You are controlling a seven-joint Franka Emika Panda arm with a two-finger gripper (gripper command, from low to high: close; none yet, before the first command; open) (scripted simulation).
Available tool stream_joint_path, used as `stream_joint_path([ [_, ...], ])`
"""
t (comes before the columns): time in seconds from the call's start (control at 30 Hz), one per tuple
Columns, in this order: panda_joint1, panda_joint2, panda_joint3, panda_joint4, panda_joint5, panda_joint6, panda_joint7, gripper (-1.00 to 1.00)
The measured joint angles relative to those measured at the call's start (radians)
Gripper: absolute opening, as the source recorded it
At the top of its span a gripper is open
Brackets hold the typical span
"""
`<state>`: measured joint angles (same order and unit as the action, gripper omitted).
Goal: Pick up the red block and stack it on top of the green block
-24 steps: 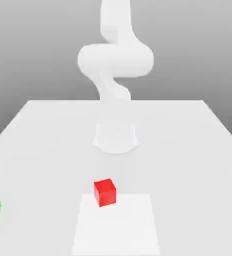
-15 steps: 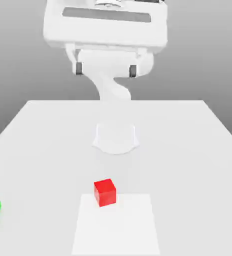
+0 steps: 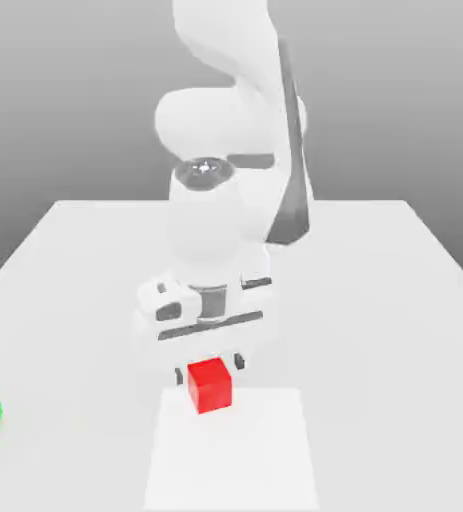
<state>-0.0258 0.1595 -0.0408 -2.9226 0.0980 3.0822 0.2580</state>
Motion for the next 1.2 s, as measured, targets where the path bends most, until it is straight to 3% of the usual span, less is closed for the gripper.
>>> stream_joint_path([
  [0.23, -0.006, 0.004, 0.006, 0.000, -0.003, 0.002, 0.002, -1.00],
  [0.5, -0.010, -0.261, -0.024, -0.037, -0.120, -0.224, 0.085, -1.00],
  [0.77, -0.197, -0.146, -0.153, 0.215, -0.019, -0.376, 0.174, -1.00],
  [1.03, -0.370, 0.010, -0.285, 0.498, 0.017, -0.503, 0.325, -1.00],
  [1.17, -0.415, 0.139, -0.258, 0.535, 0.096, -0.416, 0.287, -1.00],
  [1.2, -0.426, 0.169, -0.245, 0.538, 0.115, -0.391, 0.273, 1.00],
])
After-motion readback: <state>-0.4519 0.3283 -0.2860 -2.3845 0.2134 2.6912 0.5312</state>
